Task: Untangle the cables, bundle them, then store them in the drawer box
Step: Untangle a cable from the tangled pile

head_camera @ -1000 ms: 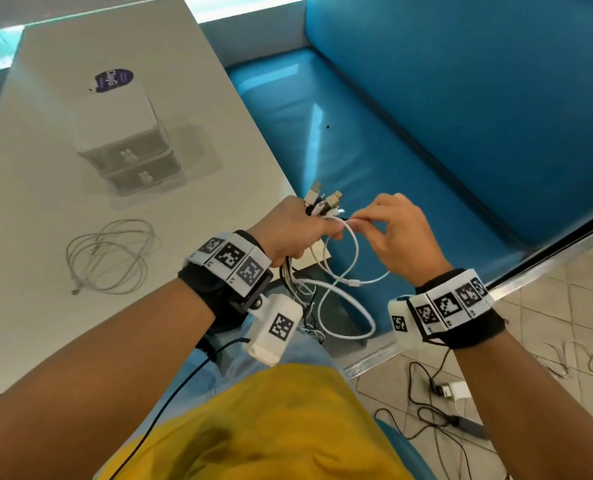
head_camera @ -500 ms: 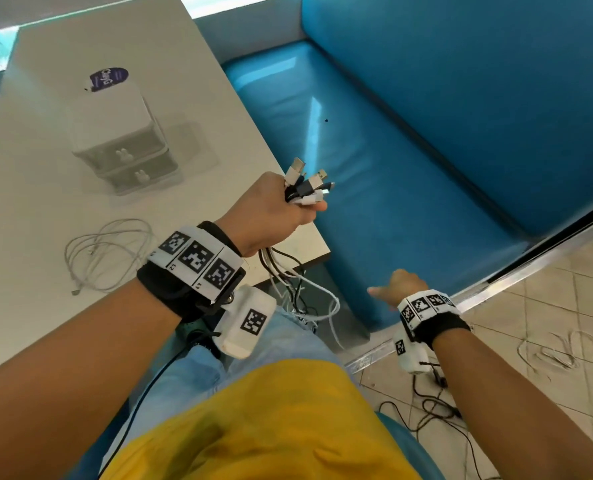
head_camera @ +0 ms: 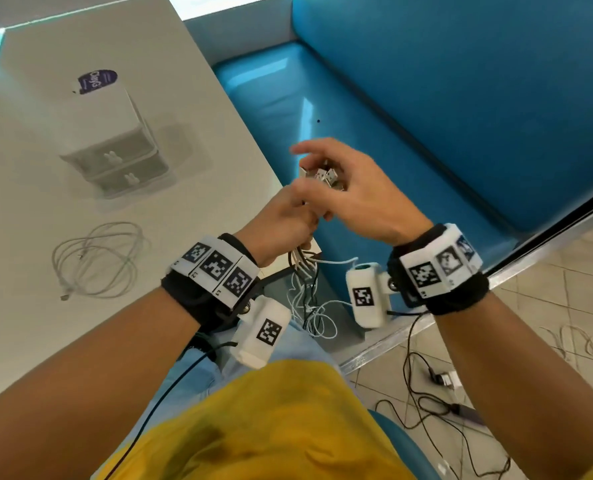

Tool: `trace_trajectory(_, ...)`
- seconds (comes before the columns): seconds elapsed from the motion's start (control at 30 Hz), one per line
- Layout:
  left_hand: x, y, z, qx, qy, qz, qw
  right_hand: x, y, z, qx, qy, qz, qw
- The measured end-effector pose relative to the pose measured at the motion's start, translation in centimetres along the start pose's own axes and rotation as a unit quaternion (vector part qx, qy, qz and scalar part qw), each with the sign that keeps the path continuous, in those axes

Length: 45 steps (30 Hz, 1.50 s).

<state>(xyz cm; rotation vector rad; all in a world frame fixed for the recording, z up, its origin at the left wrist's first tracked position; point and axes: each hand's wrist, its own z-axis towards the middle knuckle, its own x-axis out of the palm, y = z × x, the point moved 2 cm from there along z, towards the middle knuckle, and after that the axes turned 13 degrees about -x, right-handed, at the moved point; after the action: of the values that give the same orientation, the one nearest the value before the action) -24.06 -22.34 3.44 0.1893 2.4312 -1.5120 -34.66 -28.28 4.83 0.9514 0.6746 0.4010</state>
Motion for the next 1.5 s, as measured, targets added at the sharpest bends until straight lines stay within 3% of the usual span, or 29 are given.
trace_trajectory(0.07, 0.1, -0.3, -0.5, 0.017, -0.010, -0.009, 1.000, 1.0, 0.6, 0.9, -0.030, -0.033, -0.111, 0.993)
trace_trajectory(0.17, 0.1, -0.7, -1.0, 0.036, -0.049, -0.030, 0.998, 2.3, 0.8, 1.7, -0.069, -0.044, -0.161, 0.984)
trace_trajectory(0.27, -0.1, -0.6, -0.8, 0.027, -0.070, -0.040, 0.996, 2.4, 1.7, 2.0, -0.091, -0.006, -0.164, 0.982)
trace_trajectory(0.33, -0.3, -0.9, -0.7, 0.015, -0.057, -0.066, 0.996, 1.6, 1.6, 1.9, -0.092, -0.049, -0.083, 0.991)
trace_trajectory(0.4, -0.6, -1.7, -0.6, -0.002, -0.073, -0.141, 0.987, 1.2, 0.7, 1.4, -0.045, -0.102, 0.040, 0.993)
trace_trajectory(0.47, -0.5, -2.7, -0.5, 0.002, -0.092, -0.229, 0.969, 2.1, -0.5, 0.3, 0.031, -0.086, 0.121, 0.988)
trace_trajectory(0.53, -0.3, -3.1, -0.2, -0.009, -0.115, -0.267, 0.957, 3.5, -0.8, -1.0, 0.068, -0.062, 0.124, 0.988)
trace_trajectory(0.67, 0.3, -3.0, 0.5, -0.018, -0.049, -0.349, 0.935, 3.8, -1.7, -2.3, 0.105, -0.119, 0.163, 0.974)
trace_trajectory(0.8, -2.1, -4.2, 1.0, 0.008, -0.050, -0.386, 0.921, 3.0, -6.1, -5.0, 0.133, -0.077, 0.025, 0.988)
trace_trajectory(0.93, -5.2, -5.1, 0.6, 0.016, -0.111, -0.381, 0.918, 2.5, -12.8, -10.0, 0.222, -0.080, -0.055, 0.970)
trace_trajectory(1.07, -4.5, -3.7, 0.9, 0.030, -0.155, -0.259, 0.953, 2.5, -14.7, -11.1, 0.242, -0.051, -0.114, 0.962)
trace_trajectory(1.13, -4.9, -2.8, 1.3, 0.076, -0.189, -0.081, 0.976, 2.5, -14.0, -10.6, 0.245, -0.038, -0.144, 0.958)
trace_trajectory(1.17, -5.1, -2.4, 1.4, 0.116, -0.199, 0.039, 0.972, 2.5, -13.6, -10.2, 0.248, -0.040, -0.155, 0.955)
trace_trajectory(1.27, -4.0, -1.8, 0.8, 0.210, -0.152, 0.329, 0.908, 2.3, -11.3, -8.5, 0.231, -0.050, -0.155, 0.959)
trace_trajectory(1.33, -2.3, -1.8, 0.5, 0.213, -0.115, 0.448, 0.860, 1.9, -9.1, -7.0, 0.190, -0.076, -0.128, 0.970)
trace_trajectory(1.4, -0.7, -2.0, 0.4, 0.227, -0.105, 0.522, 0.815, 1.1, -7.0, -5.9, 0.131, -0.101, -0.088, 0.982)
trace_trajectory(1.5, 0.3, -2.3, 0.5, 0.231, -0.136, 0.550, 0.791, -0.6, -4.8, -4.9, 0.118, -0.131, -0.020, 0.984)
